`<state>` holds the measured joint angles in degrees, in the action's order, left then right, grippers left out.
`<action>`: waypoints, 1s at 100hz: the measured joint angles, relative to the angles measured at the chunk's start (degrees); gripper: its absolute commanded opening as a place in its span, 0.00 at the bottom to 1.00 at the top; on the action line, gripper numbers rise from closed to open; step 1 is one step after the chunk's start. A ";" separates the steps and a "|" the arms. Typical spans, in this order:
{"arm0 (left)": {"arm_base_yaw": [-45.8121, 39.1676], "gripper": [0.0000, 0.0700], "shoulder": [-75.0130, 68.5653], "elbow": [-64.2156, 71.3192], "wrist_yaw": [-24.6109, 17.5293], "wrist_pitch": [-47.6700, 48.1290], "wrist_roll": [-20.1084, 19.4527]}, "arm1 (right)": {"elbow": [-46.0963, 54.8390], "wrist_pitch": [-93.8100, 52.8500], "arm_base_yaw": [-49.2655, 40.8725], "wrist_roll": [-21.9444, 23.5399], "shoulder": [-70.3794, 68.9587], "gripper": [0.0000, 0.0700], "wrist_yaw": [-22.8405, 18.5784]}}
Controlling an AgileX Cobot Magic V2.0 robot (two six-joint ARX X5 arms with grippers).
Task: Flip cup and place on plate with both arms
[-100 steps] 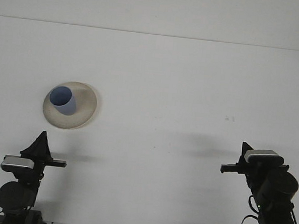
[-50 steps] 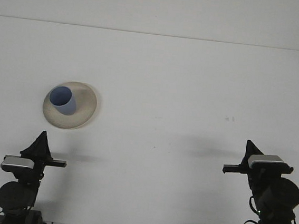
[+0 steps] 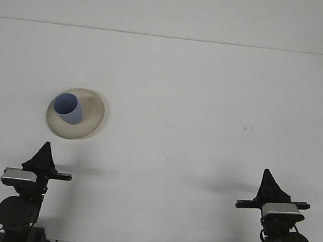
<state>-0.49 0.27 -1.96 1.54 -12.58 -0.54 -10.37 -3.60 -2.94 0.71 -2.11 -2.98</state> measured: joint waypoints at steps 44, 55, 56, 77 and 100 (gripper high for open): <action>-0.02 0.02 0.04 0.00 0.00 0.20 0.02 | 5.01 3.72 0.37 0.17 1.88 0.00 3.02; -0.02 0.02 0.04 0.00 0.00 0.20 0.02 | 6.95 4.92 0.37 0.20 1.88 0.00 3.02; -0.02 0.02 0.04 0.00 0.00 0.17 0.02 | 7.10 5.05 0.37 0.17 1.88 0.00 3.02; -0.02 0.02 0.04 0.00 0.00 0.20 0.02 | 9.53 8.11 0.37 0.68 1.88 0.00 3.02; -0.02 0.02 0.04 0.00 0.00 0.20 0.02 | 9.53 9.18 0.37 0.72 1.88 0.00 3.02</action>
